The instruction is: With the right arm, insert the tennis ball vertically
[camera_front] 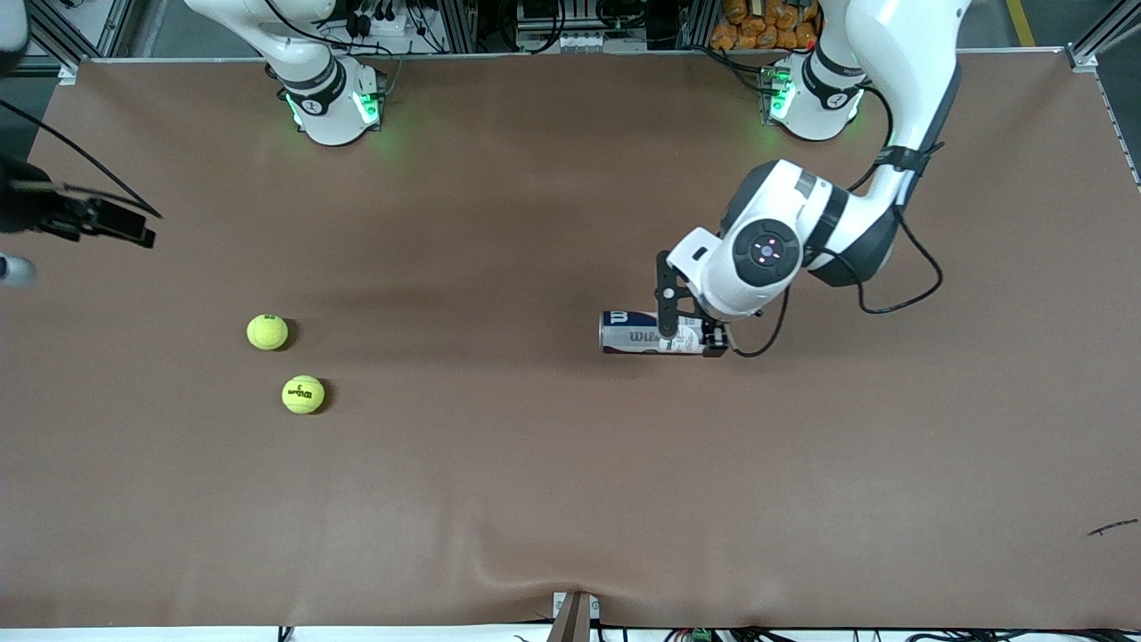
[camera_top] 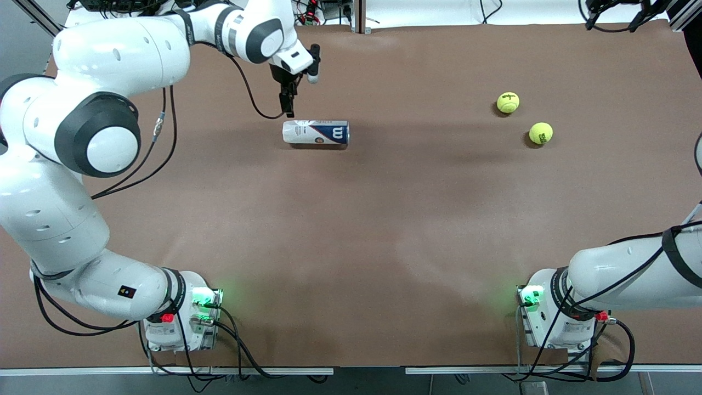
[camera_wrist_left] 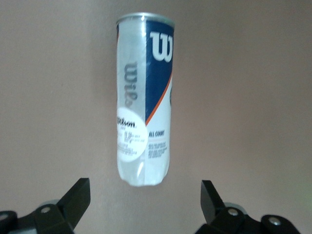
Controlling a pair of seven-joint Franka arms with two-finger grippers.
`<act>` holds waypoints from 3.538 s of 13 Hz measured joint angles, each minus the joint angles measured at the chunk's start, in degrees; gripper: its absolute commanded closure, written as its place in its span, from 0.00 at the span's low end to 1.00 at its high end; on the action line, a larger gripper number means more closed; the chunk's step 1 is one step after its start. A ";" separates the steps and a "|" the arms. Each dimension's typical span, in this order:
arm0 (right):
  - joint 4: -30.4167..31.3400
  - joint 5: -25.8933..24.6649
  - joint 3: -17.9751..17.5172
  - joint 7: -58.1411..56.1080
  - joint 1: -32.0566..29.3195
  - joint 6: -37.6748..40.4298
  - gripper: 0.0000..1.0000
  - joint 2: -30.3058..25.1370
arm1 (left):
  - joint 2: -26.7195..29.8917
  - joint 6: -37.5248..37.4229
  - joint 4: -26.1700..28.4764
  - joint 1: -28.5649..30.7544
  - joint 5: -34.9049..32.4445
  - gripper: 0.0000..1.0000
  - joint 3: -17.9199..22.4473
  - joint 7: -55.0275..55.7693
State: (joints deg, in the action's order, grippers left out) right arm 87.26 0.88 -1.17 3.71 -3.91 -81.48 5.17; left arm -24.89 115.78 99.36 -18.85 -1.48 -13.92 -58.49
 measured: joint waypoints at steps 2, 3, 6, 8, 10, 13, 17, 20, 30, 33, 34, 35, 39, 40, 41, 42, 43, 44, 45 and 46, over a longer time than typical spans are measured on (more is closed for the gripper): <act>0.00 0.00 0.19 0.08 -0.23 -0.18 0.00 2.72 | -0.46 1.59 0.17 -1.23 -0.29 0.00 -0.03 0.05; -0.03 0.02 0.30 0.09 -0.55 -0.44 0.00 3.93 | -1.07 3.15 0.27 -1.56 -1.29 0.00 -0.03 0.19; -0.06 0.06 0.34 0.08 -1.41 -0.47 0.00 5.36 | -3.89 6.60 0.38 -2.28 -3.72 0.00 -0.03 2.16; 0.28 0.06 0.27 0.08 -1.40 -1.33 0.00 5.38 | -4.94 6.96 0.39 -2.75 -4.40 0.00 -0.04 2.70; 2.33 0.07 0.27 0.09 -1.40 -3.62 0.00 5.24 | -5.65 8.16 0.44 -3.34 -6.03 0.00 -0.04 4.40; 9.45 0.07 0.30 0.09 -1.40 -10.59 0.00 3.81 | -8.15 12.43 0.71 -4.84 -7.67 0.00 -0.06 7.68; 19.33 0.07 0.35 0.13 -1.41 -19.54 0.00 2.28 | -11.34 15.75 0.76 -6.29 -12.93 0.00 -0.06 12.08; 27.66 0.07 0.35 0.22 -1.41 -31.00 0.00 2.14 | -11.99 15.85 0.80 -6.47 -14.61 0.00 -0.06 13.33; 40.42 -0.94 0.91 0.23 -3.38 -55.27 0.00 8.21 | -13.92 17.81 0.96 -6.78 -15.39 0.22 -0.05 13.50; 40.50 -0.95 0.92 0.22 -4.37 -60.29 0.00 13.00 | -13.87 17.85 0.74 -6.77 -15.45 0.24 -0.06 13.50; 40.49 -0.94 0.88 0.27 -4.39 -60.80 0.00 14.36 | -13.84 17.86 0.66 -6.77 -15.47 0.23 -0.07 13.50; 40.49 -0.93 0.78 0.38 -4.38 -61.08 0.00 15.39 | -13.76 17.87 0.48 -6.77 -15.50 0.23 -0.08 13.49; 40.48 -0.92 0.74 0.53 -4.39 -61.27 0.00 16.44 | -11.76 15.51 -1.08 -6.28 -15.08 0.23 -0.11 11.94; 40.48 -0.92 0.73 0.53 -4.39 -61.27 0.00 16.44 | -10.93 13.22 -2.14 -5.92 -13.50 0.23 -0.18 10.07; 40.48 -0.92 0.72 0.53 -4.39 -61.26 0.16 16.44 | -10.12 10.58 -3.54 -5.43 -10.96 0.24 -0.20 7.29; 40.48 -0.92 0.70 0.53 -4.39 -61.24 0.30 16.44 | -9.38 7.63 -5.32 -4.79 -8.11 0.24 -0.22 3.89; 40.48 -0.92 0.66 0.54 -4.38 -61.21 0.38 16.44 | -8.84 5.10 -7.14 -3.99 -5.41 0.24 -0.22 0.71; 40.48 -0.92 0.63 0.54 -4.38 -61.18 0.40 16.44 | -8.37 3.34 -8.66 -2.91 -2.57 0.24 -0.23 -2.44; 40.44 -0.92 0.64 0.56 -4.39 -61.16 0.40 16.39 | -8.03 2.48 -9.62 -1.77 0.42 0.24 -0.24 -5.81; 40.40 -0.92 0.63 0.56 -4.39 -61.11 0.40 16.31 | -7.84 2.12 -10.15 -0.72 3.52 0.24 -0.25 -9.19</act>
State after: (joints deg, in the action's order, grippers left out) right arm 127.67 -0.04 -0.53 4.27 -8.29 -142.59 21.48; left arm -32.73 117.90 89.22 -19.57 2.04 -14.17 -67.68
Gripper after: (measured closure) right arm 0.330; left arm 0.238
